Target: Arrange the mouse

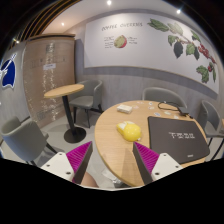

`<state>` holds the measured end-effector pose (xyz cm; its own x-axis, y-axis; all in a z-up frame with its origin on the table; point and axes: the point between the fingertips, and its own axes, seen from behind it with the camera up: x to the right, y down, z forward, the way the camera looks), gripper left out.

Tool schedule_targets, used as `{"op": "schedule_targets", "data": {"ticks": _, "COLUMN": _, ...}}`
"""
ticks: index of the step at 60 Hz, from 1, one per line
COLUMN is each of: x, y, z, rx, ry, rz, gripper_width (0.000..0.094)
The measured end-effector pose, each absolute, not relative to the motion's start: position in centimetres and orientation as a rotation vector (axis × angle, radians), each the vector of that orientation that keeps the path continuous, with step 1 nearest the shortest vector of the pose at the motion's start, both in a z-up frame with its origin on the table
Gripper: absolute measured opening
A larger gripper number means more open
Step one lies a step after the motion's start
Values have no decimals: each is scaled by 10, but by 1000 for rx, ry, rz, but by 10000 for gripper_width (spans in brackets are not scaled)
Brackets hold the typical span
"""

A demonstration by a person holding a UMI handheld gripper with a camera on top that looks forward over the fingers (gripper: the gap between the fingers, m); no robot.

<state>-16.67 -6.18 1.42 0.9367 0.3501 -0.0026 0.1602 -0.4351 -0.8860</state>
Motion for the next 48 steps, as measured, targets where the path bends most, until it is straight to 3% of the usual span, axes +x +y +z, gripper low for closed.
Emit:
{"op": "schedule_targets", "data": {"ticks": 12, "x": -147, "y": -20, "z": -11, "rx": -2131, "ry": -347, "rz": 160, "gripper_width": 827}}
{"op": "schedule_targets", "data": {"ticks": 30, "x": -139, "y": 45, "z": -20, "rx": -2207, "ry": -303, "rz": 167, "gripper_width": 812}}
{"op": "schedule_targets", "data": {"ticks": 33, "x": -136, "y": 60, "z": -19, "rx": -2211, "ry": -295, "rz": 166, "gripper_width": 764}}
{"op": "schedule_targets", "data": {"ticks": 38, "x": -141, "y": 68, "z": -19, "rx": -2232, "ry": -341, "rz": 160, "gripper_width": 566}}
{"op": "schedule_targets", "data": {"ticks": 48, "x": -150, "y": 79, "z": -15, "rx": -2198, "ry": -422, "rz": 180, "gripper_width": 367}}
